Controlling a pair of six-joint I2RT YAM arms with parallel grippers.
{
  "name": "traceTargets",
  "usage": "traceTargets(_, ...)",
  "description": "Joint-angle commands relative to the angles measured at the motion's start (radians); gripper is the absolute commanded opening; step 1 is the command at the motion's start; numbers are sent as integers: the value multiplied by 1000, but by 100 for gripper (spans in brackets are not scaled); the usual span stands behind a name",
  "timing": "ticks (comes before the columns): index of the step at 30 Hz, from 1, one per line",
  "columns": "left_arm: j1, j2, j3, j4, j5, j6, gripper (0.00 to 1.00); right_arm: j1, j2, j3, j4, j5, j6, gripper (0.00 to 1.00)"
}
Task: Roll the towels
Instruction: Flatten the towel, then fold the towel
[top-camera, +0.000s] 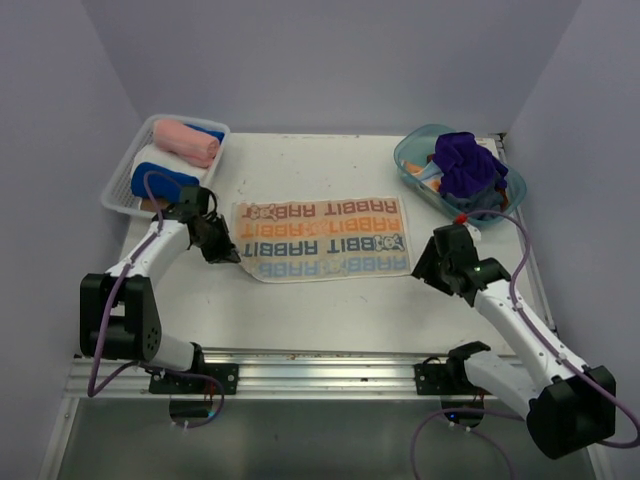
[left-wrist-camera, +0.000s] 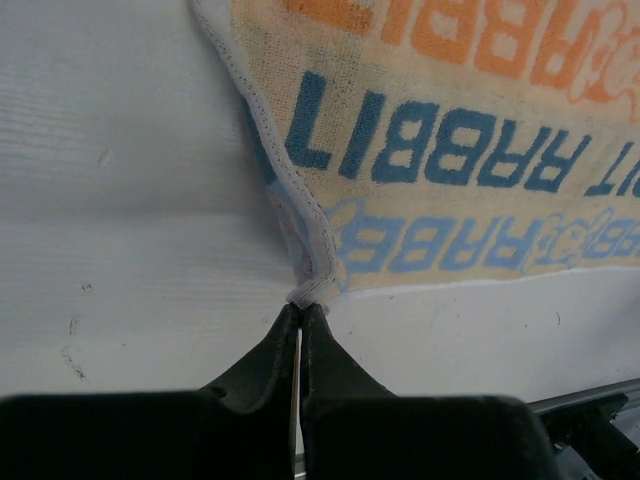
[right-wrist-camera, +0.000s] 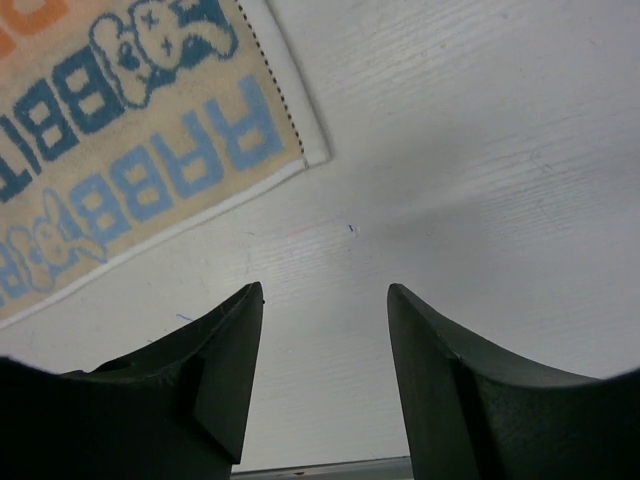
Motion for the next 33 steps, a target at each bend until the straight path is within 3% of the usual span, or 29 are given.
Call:
traceTargets(1,3,-49,44,53,-34,25,0,0,56,18,80,-9,36,59)
traceTargets(12,3,-49,50,42,-56,49,0,1,410,101,229,-17,3,59)
traceTargets(21,3,-30,60,45,-54,63,0,0,542,150,272,23,-16,56)
traceTargets(24,3,-24,67,39,-56,63,0,1,578,161,278,20,-19,52)
traceTargets(33,3,-27,92,27,-54,55,0,1,537,173,249,38,-30,2)
